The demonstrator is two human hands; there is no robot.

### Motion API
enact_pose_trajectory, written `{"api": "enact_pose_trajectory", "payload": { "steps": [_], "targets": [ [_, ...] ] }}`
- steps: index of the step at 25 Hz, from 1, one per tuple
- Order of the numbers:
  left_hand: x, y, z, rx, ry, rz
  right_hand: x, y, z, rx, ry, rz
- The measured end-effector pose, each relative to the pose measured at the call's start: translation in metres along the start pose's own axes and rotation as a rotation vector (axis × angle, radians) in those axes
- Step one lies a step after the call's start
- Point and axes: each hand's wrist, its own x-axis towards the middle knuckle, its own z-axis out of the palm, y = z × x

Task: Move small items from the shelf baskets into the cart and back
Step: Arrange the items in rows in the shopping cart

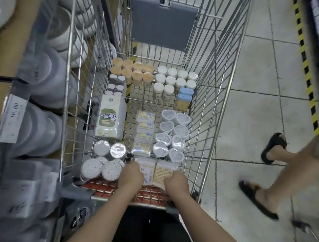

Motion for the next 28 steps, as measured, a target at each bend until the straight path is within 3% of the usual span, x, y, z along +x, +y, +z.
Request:
{"api": "enact_pose_trajectory", "payload": {
  "steps": [8,14,22,28],
  "targets": [
    [-0.097,-0.020,-0.077,-0.414,0.085,0.104,-0.091,0.008,-0.072,0.217,-0.011,-0.276],
    [-0.168,-0.046,-0.129,-0.753,0.236,0.119,-0.154,-0.004,-0.122,0.387,-0.035,-0.455],
    [-0.260,-0.066,-0.154,-1.162,0.535,0.134,-0.224,-0.047,-0.154,0.433,-0.173,-0.779],
    [-0.331,-0.087,-0.143,-1.438,0.849,0.156,-0.257,-0.062,-0.154,0.430,-0.327,-0.936]
  ]
}}
